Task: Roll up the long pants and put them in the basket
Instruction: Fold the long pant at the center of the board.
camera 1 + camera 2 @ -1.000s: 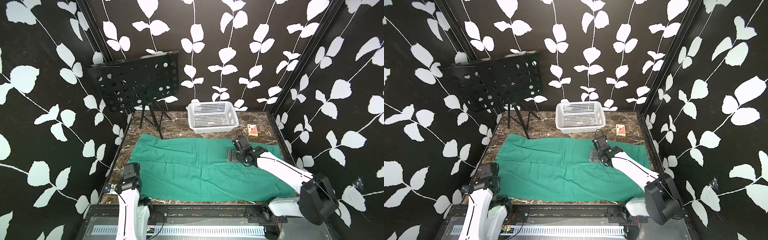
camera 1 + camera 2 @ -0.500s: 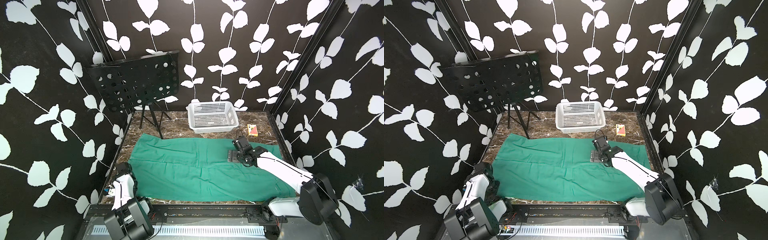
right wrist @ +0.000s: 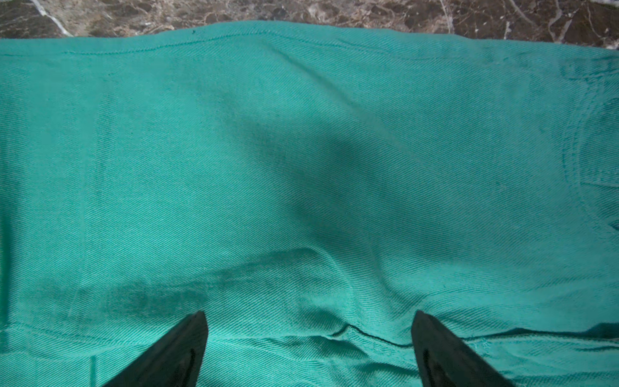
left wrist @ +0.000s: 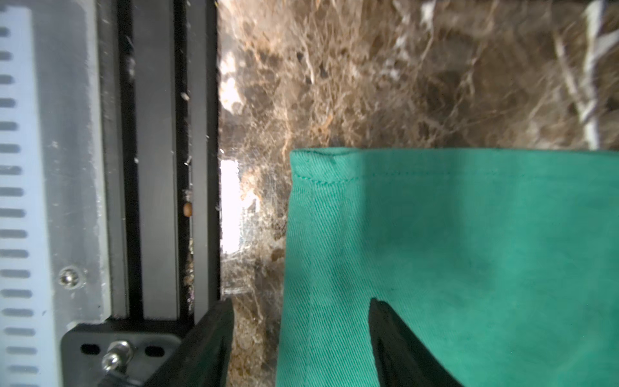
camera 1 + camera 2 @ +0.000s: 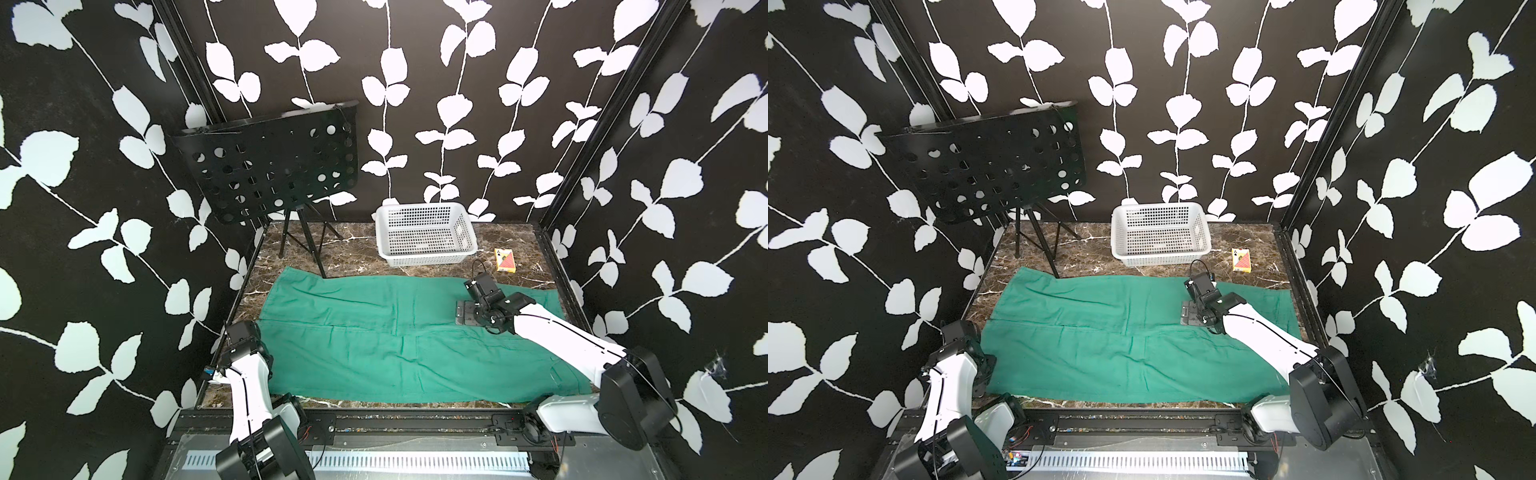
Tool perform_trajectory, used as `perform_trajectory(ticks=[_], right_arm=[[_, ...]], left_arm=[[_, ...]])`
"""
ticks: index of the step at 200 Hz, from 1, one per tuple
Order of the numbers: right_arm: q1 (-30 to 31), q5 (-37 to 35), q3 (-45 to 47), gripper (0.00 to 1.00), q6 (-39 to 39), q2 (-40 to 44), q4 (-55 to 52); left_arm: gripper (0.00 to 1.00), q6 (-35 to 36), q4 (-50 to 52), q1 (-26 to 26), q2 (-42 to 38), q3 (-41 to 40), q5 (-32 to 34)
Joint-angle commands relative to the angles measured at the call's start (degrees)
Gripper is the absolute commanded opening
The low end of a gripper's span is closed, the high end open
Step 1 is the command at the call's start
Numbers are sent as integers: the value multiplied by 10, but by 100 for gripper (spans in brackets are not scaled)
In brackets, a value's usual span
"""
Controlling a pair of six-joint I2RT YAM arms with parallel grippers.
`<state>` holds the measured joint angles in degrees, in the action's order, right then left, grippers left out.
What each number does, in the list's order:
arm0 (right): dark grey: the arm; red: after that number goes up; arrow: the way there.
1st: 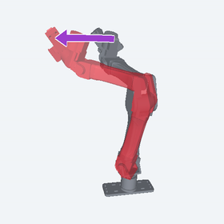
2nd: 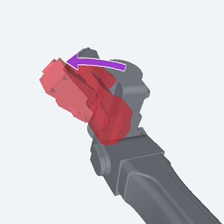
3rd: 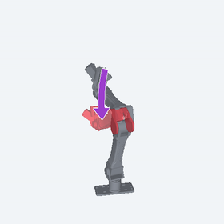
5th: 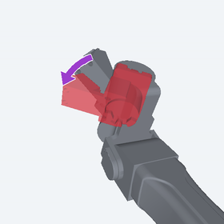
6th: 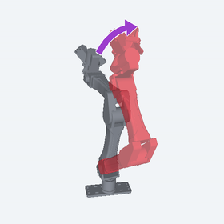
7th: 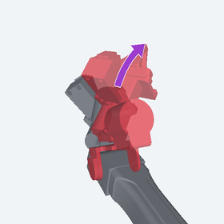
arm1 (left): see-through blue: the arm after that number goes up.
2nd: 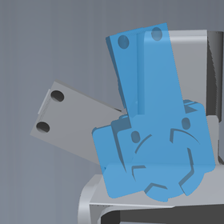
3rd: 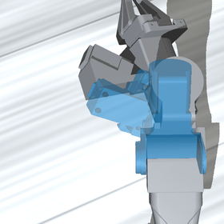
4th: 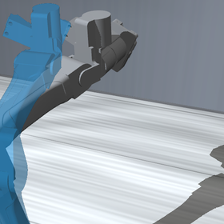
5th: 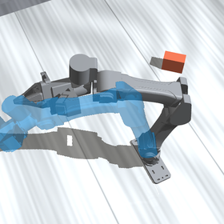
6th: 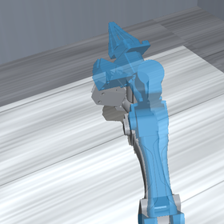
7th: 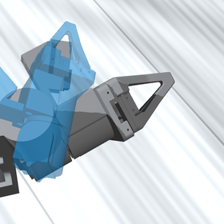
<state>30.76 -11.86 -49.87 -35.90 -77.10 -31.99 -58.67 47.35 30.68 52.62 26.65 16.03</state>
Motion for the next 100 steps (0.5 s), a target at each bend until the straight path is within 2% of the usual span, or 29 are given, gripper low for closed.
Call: perform_trajectory(ticks=[1, 38, 67, 100], right_arm=[[2, -16, -17, 98, -10, 3, -12], [-18, 2, -4, 99, -29, 21, -13], [-59, 49, 13, 99, -78, 49, -25], [-132, 95, 39, 97, -125, 113, -62]], left_arm=[[60, -4, -47, 2, 25, -30, -21], [45, -2, -99, 2, 63, -41, -35], [22, -5, -105, 2, 56, -46, -31], [0, -10, -113, 2, 42, -56, -30]])
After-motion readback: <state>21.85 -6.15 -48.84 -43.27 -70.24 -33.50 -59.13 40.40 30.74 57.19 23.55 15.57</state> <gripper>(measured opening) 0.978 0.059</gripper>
